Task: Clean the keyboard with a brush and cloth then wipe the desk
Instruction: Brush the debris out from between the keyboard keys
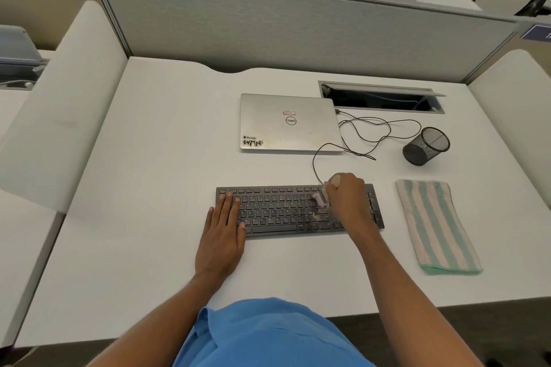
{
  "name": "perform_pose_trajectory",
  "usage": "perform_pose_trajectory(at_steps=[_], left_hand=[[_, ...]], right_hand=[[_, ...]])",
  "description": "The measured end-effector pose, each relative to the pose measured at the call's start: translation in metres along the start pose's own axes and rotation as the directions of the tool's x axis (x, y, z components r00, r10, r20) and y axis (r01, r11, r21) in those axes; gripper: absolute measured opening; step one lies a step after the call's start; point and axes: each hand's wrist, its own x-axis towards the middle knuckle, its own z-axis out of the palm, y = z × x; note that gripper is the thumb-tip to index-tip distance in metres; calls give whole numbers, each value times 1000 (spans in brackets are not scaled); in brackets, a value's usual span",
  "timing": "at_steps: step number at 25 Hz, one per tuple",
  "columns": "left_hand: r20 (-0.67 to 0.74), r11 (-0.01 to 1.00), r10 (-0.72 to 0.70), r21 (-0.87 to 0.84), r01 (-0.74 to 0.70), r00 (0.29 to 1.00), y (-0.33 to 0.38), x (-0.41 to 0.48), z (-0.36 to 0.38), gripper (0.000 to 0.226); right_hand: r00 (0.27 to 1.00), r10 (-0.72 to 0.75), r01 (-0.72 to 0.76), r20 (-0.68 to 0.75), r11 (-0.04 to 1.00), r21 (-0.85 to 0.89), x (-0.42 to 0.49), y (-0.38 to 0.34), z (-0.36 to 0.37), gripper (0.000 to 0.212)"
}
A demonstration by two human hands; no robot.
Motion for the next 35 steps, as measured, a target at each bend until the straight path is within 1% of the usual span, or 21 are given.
perform_pose_trajectory(at_steps=[1,2,5,6,8,10,13,15,18,20,22,24,27,29,32,35], left_hand=[[0,1000,-1,-4,1,1000,0,0,0,61],[1,1000,-3,-6,3,1000,0,0,0,61],[8,1000,-5,5,5,1000,0,0,-1,61],[10,1000,-5,7,5,1000,0,0,-1,61],[13,1000,-8,4,8,1000,0,0,-1,61],[13,1000,-8,2,8,1000,0,0,-1,61],[9,1000,-7,4,7,1000,0,1,0,61],[8,1000,-10,4,9,1000,0,0,0,61],[-1,1000,-8,-2,8,1000,-1,1,0,61],[1,1000,-5,-3,5,1000,-1,1,1,61],[5,1000,-6,-5,6,1000,-1,0,1,61],[8,1000,-7,-1,7,1000,-1,0,1,61],[9,1000,-8,-1,8,1000,0,1,1,61],[10,1000,-7,-2,7,1000,0,0,2,60],[13,1000,-4,0,4,1000,-1,1,2,60],[13,1000,-4,2,4,1000,-1,1,1,60]], right_hand=[[1000,-15,16,-26,1000,16,2,-1,-1,27],[999,-43,44,-21,999,28,3,-3,-1,26],[979,-160,152,126,986,71,5,-3,4,18],[970,-175,163,170,983,81,5,-2,4,16],[968,-162,148,194,986,81,7,4,3,13],[977,-126,123,170,992,33,9,10,-3,12],[986,-4,1,167,1000,18,14,14,-14,15],[985,16,-24,172,999,44,16,10,-15,17],[977,-105,97,184,994,47,14,-7,-9,15],[954,-168,165,248,986,29,14,-10,-1,15],[943,-172,182,284,983,-8,16,-5,2,20],[961,-132,146,242,988,-42,18,4,-3,22],[981,-14,30,195,996,-80,15,11,-22,15],[987,-7,18,161,997,-71,14,11,-23,17],[997,-58,59,52,998,-29,6,3,-12,26],[999,-34,35,38,999,-2,0,5,4,28]])
